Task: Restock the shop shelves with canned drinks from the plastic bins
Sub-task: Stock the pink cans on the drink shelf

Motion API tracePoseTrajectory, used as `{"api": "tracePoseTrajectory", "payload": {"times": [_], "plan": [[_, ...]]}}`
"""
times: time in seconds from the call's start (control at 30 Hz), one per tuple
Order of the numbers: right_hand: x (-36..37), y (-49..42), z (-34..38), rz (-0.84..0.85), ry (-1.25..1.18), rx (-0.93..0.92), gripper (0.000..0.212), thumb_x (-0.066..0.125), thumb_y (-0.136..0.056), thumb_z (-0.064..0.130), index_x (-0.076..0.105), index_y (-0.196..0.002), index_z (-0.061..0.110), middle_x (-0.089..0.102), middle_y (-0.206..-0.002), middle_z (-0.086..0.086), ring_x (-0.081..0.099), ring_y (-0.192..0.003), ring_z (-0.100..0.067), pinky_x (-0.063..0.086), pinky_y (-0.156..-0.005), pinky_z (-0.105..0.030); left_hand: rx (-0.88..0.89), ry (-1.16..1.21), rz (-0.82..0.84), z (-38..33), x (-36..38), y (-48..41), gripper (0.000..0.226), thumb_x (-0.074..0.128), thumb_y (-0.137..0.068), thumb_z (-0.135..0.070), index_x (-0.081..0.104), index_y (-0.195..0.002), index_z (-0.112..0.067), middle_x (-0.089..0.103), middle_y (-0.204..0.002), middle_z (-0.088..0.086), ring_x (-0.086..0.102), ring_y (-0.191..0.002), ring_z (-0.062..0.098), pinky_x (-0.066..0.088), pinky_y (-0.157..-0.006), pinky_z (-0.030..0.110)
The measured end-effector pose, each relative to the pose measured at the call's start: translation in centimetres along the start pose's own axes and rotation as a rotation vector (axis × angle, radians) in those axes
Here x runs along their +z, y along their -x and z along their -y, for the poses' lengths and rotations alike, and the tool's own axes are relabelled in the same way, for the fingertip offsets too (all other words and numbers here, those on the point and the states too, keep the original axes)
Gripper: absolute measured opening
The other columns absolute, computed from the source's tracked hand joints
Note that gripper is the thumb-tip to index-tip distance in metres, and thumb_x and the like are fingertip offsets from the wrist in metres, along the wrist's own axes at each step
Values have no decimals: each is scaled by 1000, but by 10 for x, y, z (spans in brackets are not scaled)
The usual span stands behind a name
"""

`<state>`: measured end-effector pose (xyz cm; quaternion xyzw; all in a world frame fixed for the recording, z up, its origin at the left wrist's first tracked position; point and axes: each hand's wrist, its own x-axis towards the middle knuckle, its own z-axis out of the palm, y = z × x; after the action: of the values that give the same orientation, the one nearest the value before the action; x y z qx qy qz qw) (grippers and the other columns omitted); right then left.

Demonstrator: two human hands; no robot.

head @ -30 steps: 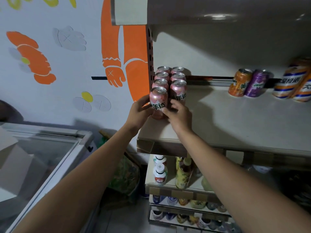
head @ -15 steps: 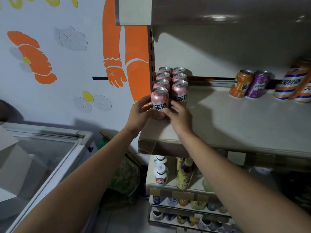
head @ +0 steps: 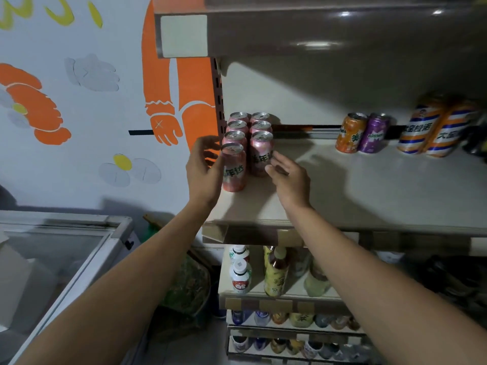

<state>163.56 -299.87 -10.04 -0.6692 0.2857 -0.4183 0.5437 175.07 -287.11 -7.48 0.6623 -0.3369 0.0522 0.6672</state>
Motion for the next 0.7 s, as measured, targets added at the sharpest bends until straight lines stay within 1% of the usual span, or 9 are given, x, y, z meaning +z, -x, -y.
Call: {"api": "tracePoseTrajectory", "payload": {"times": [0.07, 0.13, 0.2, 0.3, 0.37, 0.47, 0.53, 0.6, 0.7], "plan": [[-20, 0, 11, -3, -6, -8, 48, 72, -91, 12, 61, -137, 14, 67, -130, -7, 64, -103, -4, 50, -101, -26, 28, 61, 42, -19, 15, 2, 29, 60, -88, -5, 63, -115, -17, 69, -101, -7, 63, -89, 9, 52, -76, 23], [-39, 0, 21, 4, -6, -14, 49, 71, -92, 14, 59, -140, 16, 64, -135, -5, 62, -109, -4, 48, -100, -23, 82, 83, 71, -36, 29, 6, 31, 58, -89, -4, 64, -117, -14, 71, -104, -6, 64, -91, 3, 53, -80, 21], [-59, 1, 30, 2, -7, -9, 49, 70, -94, 17, 57, -141, 20, 63, -137, -2, 60, -113, -4, 46, -97, -20, 100, 109, 90, -45, 42, 10, 31, 57, -89, -7, 65, -118, -17, 71, -107, -9, 65, -96, 0, 52, -84, 21], [-87, 0, 41, -24, -86, -8, 48, 69, -93, 11, 57, -140, 17, 62, -137, -5, 60, -120, -9, 45, -90, -11, -3, 212, 161, -56, 61, 14, 40, 55, -87, -13, 65, -122, -29, 71, -117, -8, 67, -108, 10, 54, -93, 35], [-107, 2, 47, -47, -134, -19, 47, 68, -93, 5, 58, -138, 11, 63, -135, -9, 60, -121, -13, 47, -94, -14, -58, 260, 267, -66, 78, 21, 38, 55, -89, -12, 64, -120, -34, 69, -116, -10, 65, -104, 6, 53, -92, 33], [-147, 7, 54, -102, -178, -63, 42, 67, -92, -2, 60, -131, 11, 63, -131, -13, 60, -119, -19, 46, -104, -29, -110, 346, 426, -87, 115, 34, 35, 53, -96, -3, 57, -126, -21, 66, -120, -2, 62, -105, 7, 46, -92, 26], [-183, 13, 62, -164, -169, -81, 40, 65, -93, -2, 60, -130, 12, 63, -126, -10, 59, -115, -18, 46, -101, -28, -159, 382, 506, -103, 147, 45, 34, 56, -96, -8, 55, -128, -20, 64, -128, 4, 60, -110, 13, 42, -92, 24], [-224, 23, 70, -226, -105, -91, 38, 63, -96, 4, 59, -134, 9, 64, -122, -5, 59, -113, -15, 45, -96, -23, -195, 402, 572, -123, 181, 60, 33, 55, -98, -9, 56, -128, -22, 61, -128, 3, 58, -110, 15, 42, -88, 22], [-292, 43, 84, -345, -2, -116, 39, 62, -98, 9, 57, -137, 6, 64, -127, -7, 59, -116, -15, 44, -99, -25, -161, 390, 679, -154, 235, 87, 26, 58, -97, -14, 61, -119, -28, 64, -123, 1, 58, -110, 15, 40, -94, 30]]}}
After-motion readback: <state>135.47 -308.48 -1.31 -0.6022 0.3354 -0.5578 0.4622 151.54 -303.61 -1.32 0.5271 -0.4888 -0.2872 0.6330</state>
